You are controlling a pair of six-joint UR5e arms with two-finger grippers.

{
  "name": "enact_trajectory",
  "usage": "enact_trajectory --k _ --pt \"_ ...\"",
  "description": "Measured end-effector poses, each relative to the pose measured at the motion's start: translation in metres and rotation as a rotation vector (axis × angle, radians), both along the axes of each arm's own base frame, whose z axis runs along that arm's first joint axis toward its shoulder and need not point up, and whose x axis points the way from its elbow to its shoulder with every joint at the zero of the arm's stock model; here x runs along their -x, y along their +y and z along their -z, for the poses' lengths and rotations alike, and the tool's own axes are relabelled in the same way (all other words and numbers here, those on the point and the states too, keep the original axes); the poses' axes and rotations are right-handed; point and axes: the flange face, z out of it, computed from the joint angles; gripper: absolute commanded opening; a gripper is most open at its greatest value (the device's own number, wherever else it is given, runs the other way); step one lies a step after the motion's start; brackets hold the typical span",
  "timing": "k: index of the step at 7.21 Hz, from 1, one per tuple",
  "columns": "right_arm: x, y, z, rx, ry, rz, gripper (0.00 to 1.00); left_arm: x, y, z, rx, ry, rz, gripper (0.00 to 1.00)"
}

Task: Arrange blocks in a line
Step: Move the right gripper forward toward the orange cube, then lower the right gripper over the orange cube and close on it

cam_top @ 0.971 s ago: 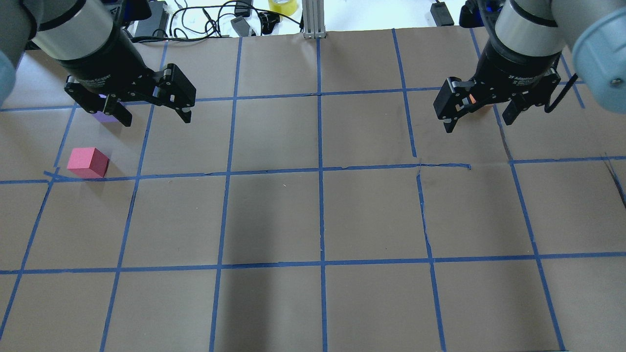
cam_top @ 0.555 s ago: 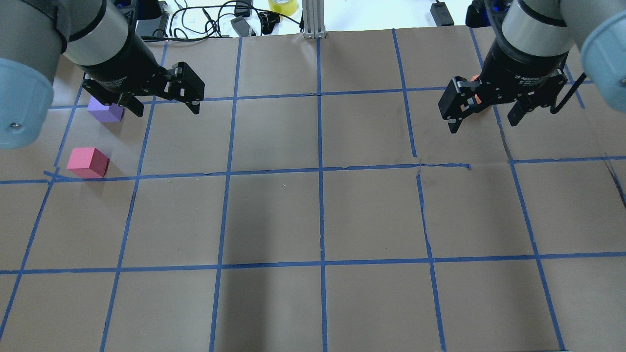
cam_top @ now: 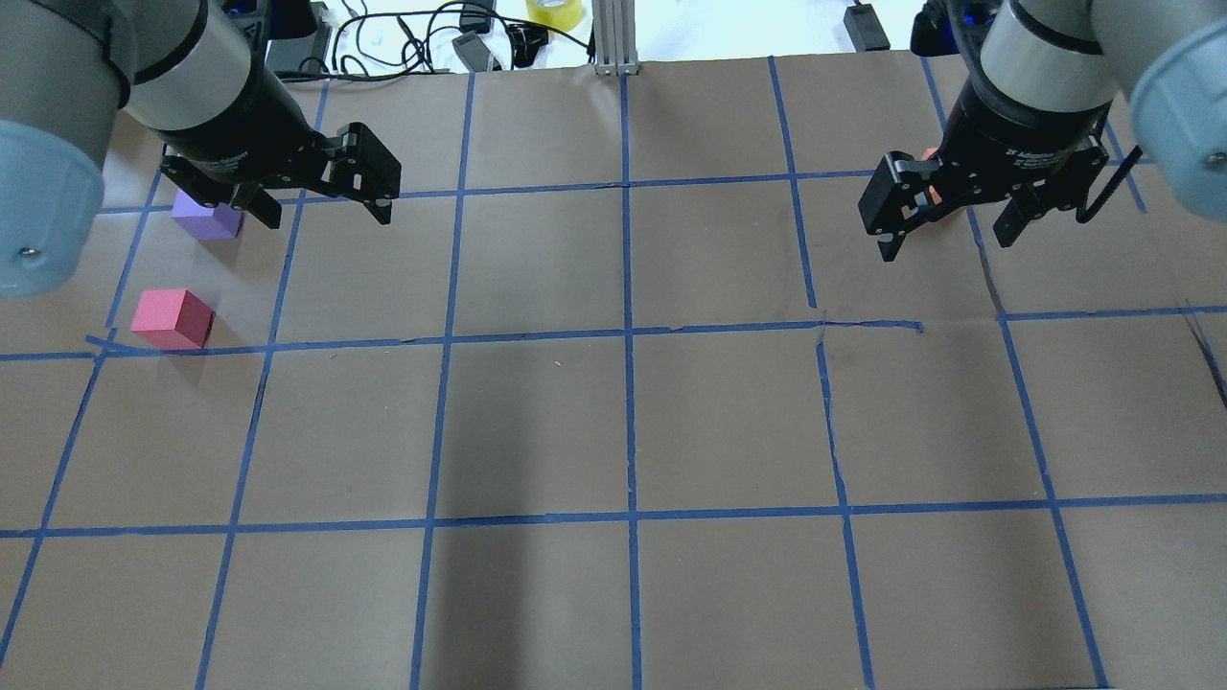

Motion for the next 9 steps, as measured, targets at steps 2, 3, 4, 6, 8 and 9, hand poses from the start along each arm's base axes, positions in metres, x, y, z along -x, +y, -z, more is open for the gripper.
enact_trajectory --k 2,3,4,6,8,9 --pt "0.005 -0.008 0.005 0.003 0.001 0.009 1.0 0.0 0.002 -0.002 0.001 0.0 -0.001 1.0" --pt "0.012 -0.02 0.012 0.012 0.002 0.014 1.0 0.0 0.004 -0.004 0.002 0.0 -0.001 1.0" --pt "0.027 -0.037 0.023 0.024 0.003 0.027 1.0 0.0 0.004 -0.005 0.004 0.0 0.0 1.0" --pt "0.08 -0.079 0.056 0.045 0.001 0.032 1.0 0.0 0.005 -0.006 0.006 0.0 0.0 1.0" --pt "0.128 -0.128 0.101 0.115 0.012 -0.003 1.0 -0.001 0.007 -0.008 0.009 0.0 -0.001 1.0" --pt "0.14 -0.151 0.128 0.154 0.022 -0.01 1.0 -0.001 0.008 -0.009 0.011 0.0 -0.002 1.0"
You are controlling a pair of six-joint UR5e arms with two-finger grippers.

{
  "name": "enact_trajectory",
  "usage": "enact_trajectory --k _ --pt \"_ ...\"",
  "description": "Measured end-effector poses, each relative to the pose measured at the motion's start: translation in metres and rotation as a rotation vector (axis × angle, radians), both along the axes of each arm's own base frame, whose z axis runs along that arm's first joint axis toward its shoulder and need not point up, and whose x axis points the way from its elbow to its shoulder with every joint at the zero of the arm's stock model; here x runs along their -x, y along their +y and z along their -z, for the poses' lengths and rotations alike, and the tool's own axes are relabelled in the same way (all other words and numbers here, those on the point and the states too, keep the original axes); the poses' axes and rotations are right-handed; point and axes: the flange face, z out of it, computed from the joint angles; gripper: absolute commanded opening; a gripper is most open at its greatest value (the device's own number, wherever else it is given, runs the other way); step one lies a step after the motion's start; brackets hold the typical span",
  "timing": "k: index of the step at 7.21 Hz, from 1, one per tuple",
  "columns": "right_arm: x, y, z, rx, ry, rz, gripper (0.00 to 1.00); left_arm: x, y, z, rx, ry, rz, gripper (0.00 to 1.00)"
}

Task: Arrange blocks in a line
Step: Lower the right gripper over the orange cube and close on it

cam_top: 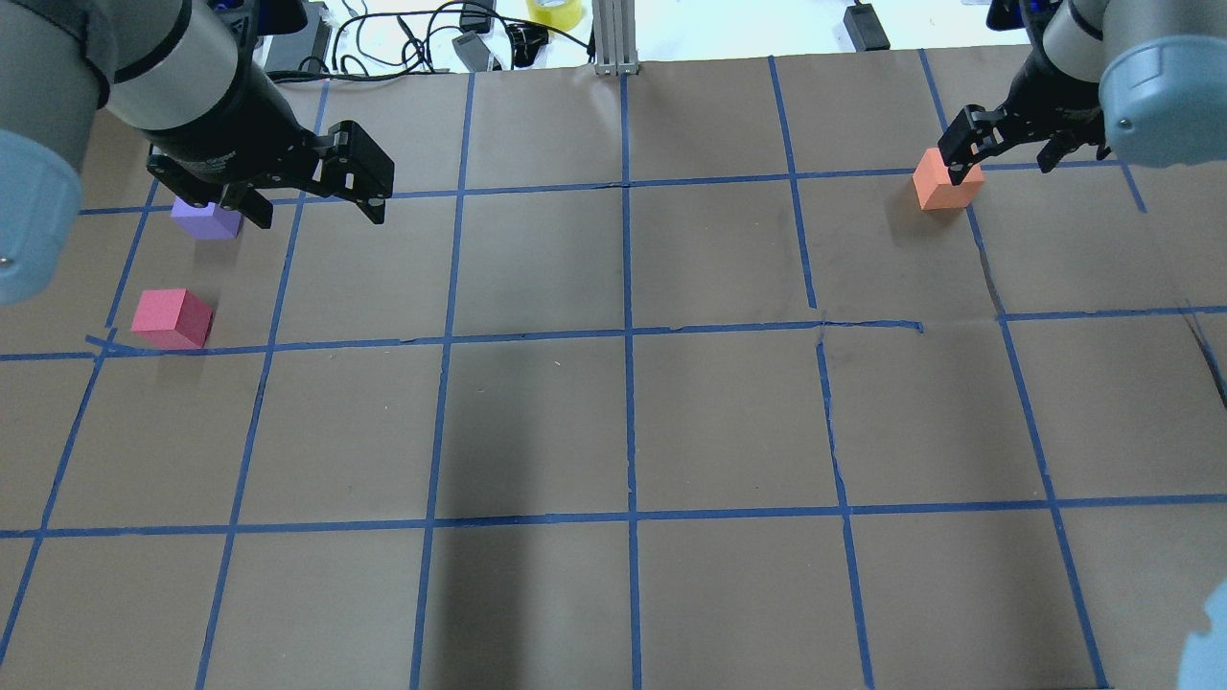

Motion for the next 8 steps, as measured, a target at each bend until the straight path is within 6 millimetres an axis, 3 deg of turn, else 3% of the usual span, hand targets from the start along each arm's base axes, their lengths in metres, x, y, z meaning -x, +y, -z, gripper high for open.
enact_trajectory --k 2,4,8 --pt "0.016 -0.039 0.064 0.04 0.009 0.008 1.0 0.0 0.001 0.0 0.0 0.0 -0.001 1.0" --pt "0.026 -0.057 0.105 0.049 0.008 0.038 1.0 0.0 0.001 0.0 -0.001 0.0 0.0 1.0" --pt "0.039 -0.081 0.133 0.042 -0.001 0.081 1.0 -0.001 0.001 0.0 0.0 0.0 -0.001 1.0"
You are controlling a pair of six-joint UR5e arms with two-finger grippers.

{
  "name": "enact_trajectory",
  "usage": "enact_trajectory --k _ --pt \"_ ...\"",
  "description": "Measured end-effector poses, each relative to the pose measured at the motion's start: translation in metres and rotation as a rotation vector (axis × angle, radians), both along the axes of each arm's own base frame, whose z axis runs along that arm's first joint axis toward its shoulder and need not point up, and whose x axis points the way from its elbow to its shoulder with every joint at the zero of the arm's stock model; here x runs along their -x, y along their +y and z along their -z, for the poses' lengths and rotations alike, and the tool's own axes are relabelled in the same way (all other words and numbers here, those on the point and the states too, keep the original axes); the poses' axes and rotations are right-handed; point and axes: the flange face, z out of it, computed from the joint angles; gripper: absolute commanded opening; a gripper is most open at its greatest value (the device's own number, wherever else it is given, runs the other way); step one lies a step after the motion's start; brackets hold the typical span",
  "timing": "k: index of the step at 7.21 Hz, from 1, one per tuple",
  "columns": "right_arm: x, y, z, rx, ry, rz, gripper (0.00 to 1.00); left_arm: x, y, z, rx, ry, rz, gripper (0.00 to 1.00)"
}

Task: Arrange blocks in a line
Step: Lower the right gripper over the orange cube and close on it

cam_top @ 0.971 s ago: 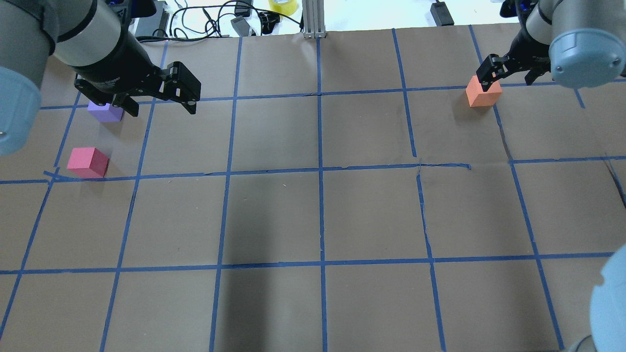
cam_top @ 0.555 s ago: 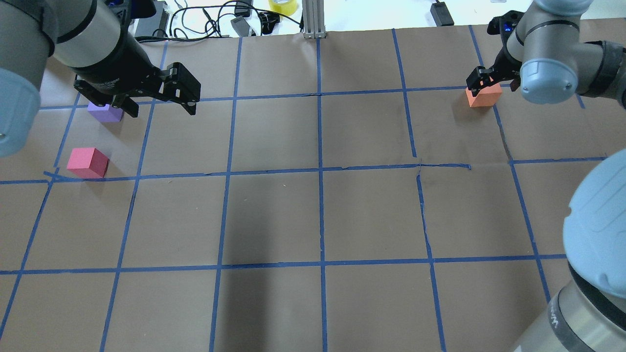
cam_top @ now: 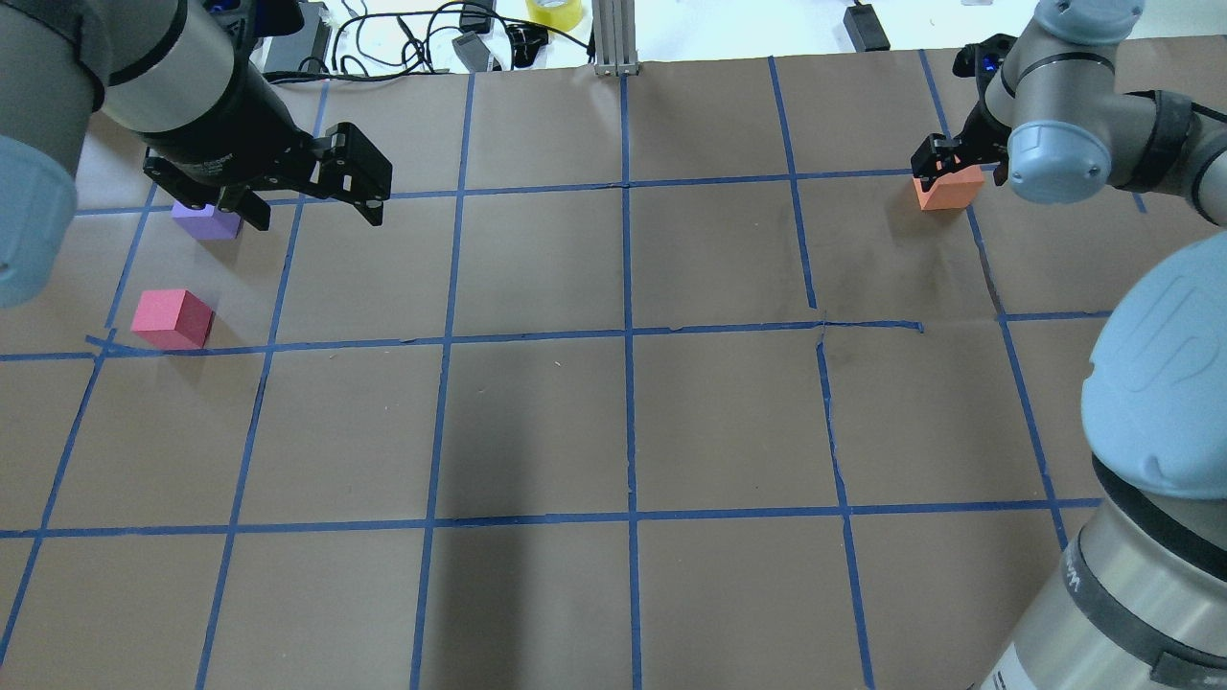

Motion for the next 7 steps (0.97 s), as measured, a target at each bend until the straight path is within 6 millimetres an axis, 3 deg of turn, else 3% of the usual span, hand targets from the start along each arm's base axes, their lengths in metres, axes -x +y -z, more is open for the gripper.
enact_trajectory --k 3,4,5,6,7 --pt "0.005 -0.014 0.01 0.0 0.003 -0.008 1.0 0.001 -0.001 0.001 0.0 0.0 0.002 1.0" --pt "0.006 -0.017 0.019 -0.006 0.002 -0.009 0.88 0.001 -0.001 0.001 0.0 0.0 0.002 1.0" --pt "0.006 -0.018 0.026 -0.009 0.001 -0.008 0.61 0.001 -0.001 0.001 0.0 0.0 0.002 1.0" --pt "0.006 -0.019 0.031 -0.012 -0.001 -0.005 0.26 0.001 -0.001 0.001 -0.001 0.0 0.003 1.0" --pt "0.007 -0.019 0.034 -0.015 -0.002 -0.004 0.0 0.001 -0.001 0.001 -0.002 0.0 0.003 1.0"
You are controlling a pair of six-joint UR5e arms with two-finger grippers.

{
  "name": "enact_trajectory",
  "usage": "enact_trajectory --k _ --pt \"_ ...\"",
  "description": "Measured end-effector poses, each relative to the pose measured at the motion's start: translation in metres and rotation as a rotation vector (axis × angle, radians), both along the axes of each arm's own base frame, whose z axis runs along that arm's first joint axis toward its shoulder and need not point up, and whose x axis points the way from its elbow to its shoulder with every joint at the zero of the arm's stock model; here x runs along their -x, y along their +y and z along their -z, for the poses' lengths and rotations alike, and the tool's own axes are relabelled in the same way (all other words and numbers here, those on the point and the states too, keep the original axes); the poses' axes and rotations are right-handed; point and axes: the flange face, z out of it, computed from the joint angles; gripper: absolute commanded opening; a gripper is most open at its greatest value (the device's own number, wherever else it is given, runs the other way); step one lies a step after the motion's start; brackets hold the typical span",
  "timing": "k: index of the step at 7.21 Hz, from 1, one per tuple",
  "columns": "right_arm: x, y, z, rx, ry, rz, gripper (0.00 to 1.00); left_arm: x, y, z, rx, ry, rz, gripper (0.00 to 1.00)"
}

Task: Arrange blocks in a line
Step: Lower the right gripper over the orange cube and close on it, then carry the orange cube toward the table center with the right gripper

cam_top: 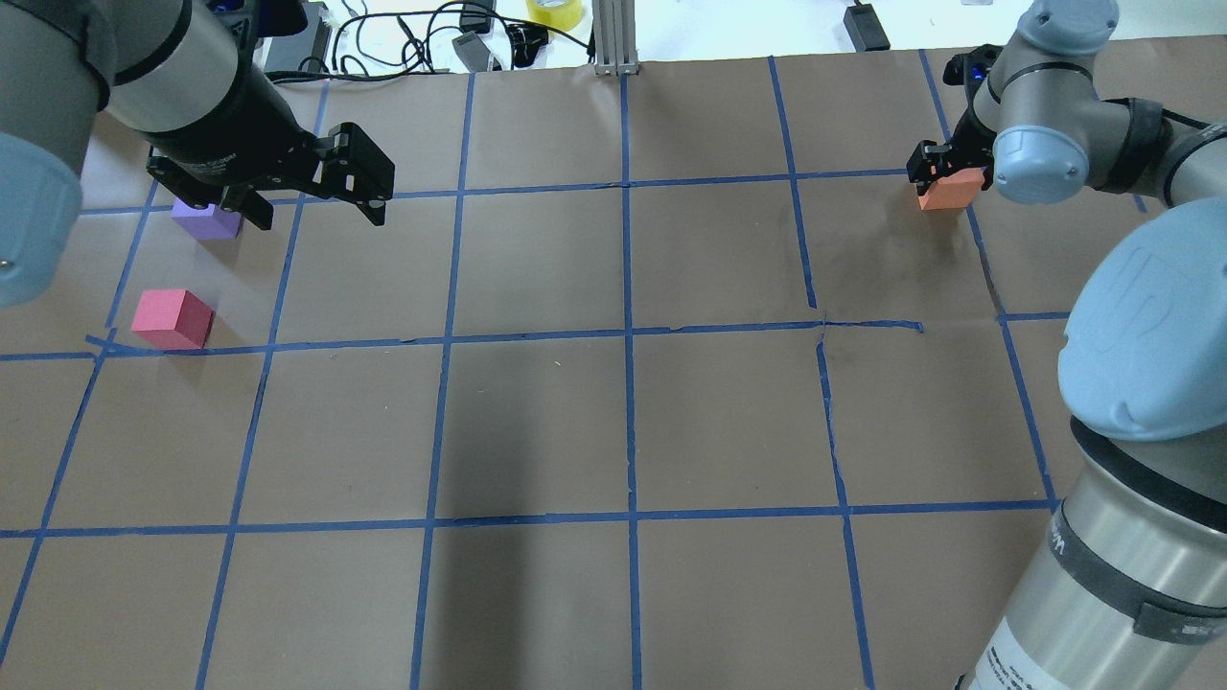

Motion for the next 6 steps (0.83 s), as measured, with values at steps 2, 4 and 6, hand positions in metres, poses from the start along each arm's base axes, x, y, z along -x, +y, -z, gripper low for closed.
enact_trajectory --k 2,4,6 --pt "-0.001 -0.002 -0.007 0.008 0.005 0.0 0.0 0.0 0.0 0.0 0.0 0.0 -0.001 1.0" --pt "-0.017 -0.006 -0.048 -0.021 0.002 -0.014 0.0 0.0 0.001 -0.001 0.001 0.0 -0.001 1.0" --pt "-0.089 0.0 -0.093 -0.052 0.006 -0.018 0.0 0.0 0.001 -0.001 0.001 0.0 -0.001 1.0"
